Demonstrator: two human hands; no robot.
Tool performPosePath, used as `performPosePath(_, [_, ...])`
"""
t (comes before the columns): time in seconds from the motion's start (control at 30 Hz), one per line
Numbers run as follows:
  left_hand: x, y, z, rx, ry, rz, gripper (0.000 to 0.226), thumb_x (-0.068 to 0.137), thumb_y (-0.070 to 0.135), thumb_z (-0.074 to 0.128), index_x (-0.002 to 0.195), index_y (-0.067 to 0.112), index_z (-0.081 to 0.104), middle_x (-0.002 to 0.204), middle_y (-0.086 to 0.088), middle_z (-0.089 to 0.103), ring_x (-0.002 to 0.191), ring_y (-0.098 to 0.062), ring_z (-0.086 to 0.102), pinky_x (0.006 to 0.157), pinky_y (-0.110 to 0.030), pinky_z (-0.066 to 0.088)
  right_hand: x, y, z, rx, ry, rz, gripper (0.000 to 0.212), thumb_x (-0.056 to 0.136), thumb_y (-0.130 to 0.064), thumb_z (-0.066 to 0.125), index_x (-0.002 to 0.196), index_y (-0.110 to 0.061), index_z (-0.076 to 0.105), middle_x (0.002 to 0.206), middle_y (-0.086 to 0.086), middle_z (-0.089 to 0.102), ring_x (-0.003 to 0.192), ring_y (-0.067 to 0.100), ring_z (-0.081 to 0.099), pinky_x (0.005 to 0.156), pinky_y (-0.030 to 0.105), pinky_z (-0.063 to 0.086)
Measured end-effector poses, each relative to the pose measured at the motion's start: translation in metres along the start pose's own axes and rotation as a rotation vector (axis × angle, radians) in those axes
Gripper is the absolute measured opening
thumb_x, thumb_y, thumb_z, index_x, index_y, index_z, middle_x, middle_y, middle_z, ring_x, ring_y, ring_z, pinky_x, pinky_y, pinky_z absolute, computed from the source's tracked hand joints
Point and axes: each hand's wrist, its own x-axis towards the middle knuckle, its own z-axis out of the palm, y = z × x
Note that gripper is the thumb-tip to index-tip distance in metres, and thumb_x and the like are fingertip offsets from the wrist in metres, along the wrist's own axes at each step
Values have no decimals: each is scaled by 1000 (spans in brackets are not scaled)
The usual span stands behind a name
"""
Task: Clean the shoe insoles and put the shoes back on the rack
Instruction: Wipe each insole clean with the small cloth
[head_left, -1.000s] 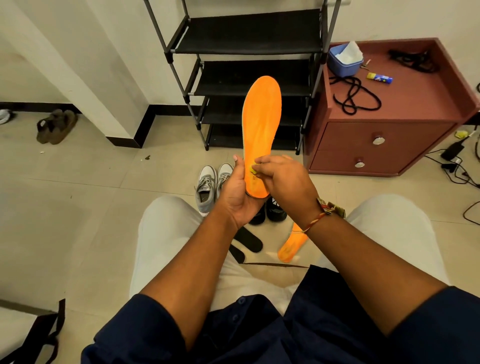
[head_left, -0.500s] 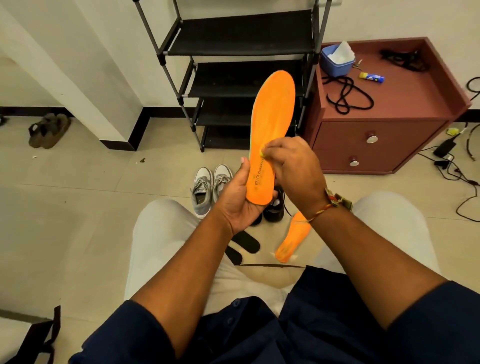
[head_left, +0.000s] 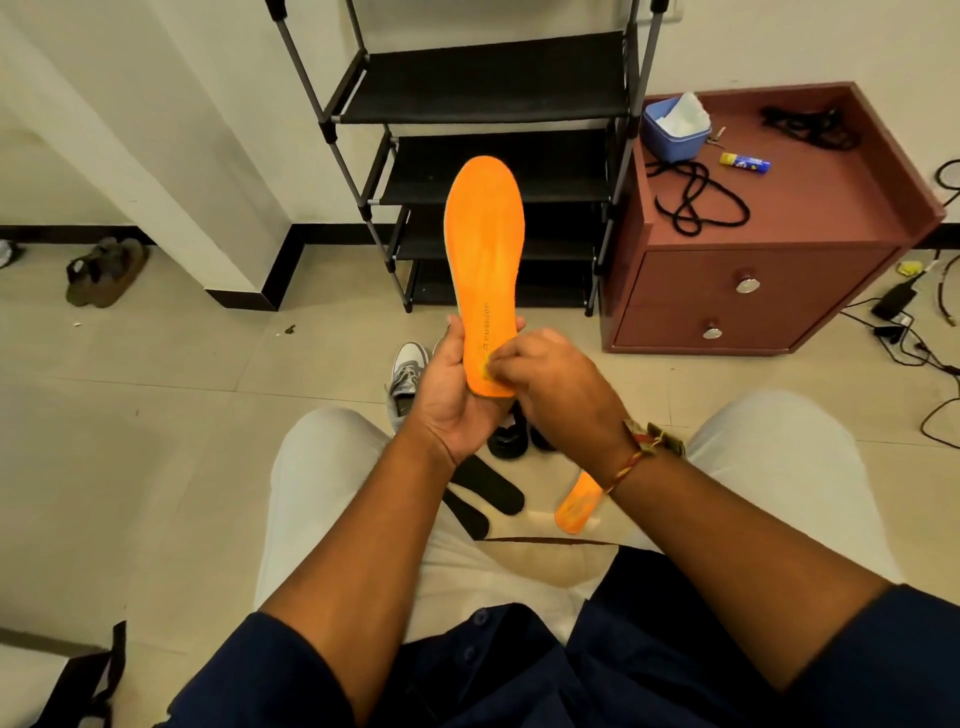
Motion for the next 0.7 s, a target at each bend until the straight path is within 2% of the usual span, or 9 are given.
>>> performPosePath(0.07, [0,-6,5,-7,-29,-22,69,104,58,26,143,8,52,144,-19,56,137,-31,50,120,-45,34,7,12,-7,-59,75,76,24,76,-8,82,100,-6,75,100,12,69,93,34,62,77,42,58])
performPosePath(0.13, [-1,-8,11,-8,-42,-34,67,105,57,25,142,8,52,145,-19,56,139,-32,48,121,-45,32,9,15,-10,-75,116,118,24,76,-9,82,99,-6,75,99,12,70,90,35,62,73,43,57])
performPosePath(0.2, [-1,-5,8,0,-19,-17,69,105,58,24,135,8,60,136,-17,62,131,-31,55,119,-45,35,2,5,-5,-20,87,89,23,75,-2,80,97,-8,76,96,10,71,89,32,63,76,40,57])
performPosePath(0.27, [1,1,1,15,22,25,71,104,61,25,120,12,73,121,-12,69,114,-25,62,110,-44,42,-9,-12,1,98,16,45,23,79,2,73,97,-12,77,96,6,72,90,28,63,80,33,53])
performPosePath(0.37, [3,3,-2,1,17,44,70,103,63,27,125,10,68,114,-11,69,105,-21,64,105,-42,46,-10,-15,3,138,-22,16,24,79,3,73,96,-13,77,97,4,72,93,26,64,85,28,46])
performPosePath(0.47, [-2,-7,10,24,-31,-11,69,105,60,22,130,9,61,125,-16,67,116,-27,64,110,-44,42,1,-2,-2,22,37,41,17,79,-4,70,94,-9,77,96,8,71,92,29,62,82,29,47])
performPosePath(0.57, [-6,-18,19,7,-66,-47,62,106,55,25,136,12,57,135,-17,62,125,-31,58,111,-45,41,13,16,-15,-48,163,163,21,84,-16,64,96,-6,77,95,10,71,91,33,62,78,38,54])
performPosePath(0.63, [-6,-19,19,12,-49,-52,60,105,55,27,136,13,57,135,-18,61,122,-32,57,104,-43,45,14,20,-20,-24,212,218,28,88,-24,57,96,-6,77,96,9,72,91,31,64,80,38,54])
performPosePath(0.7, [-5,-17,18,-8,-45,-62,62,105,55,27,136,10,57,143,-21,55,133,-35,52,114,-46,39,9,13,-17,42,172,216,29,90,-24,54,97,-9,78,98,7,73,94,28,65,83,40,55])
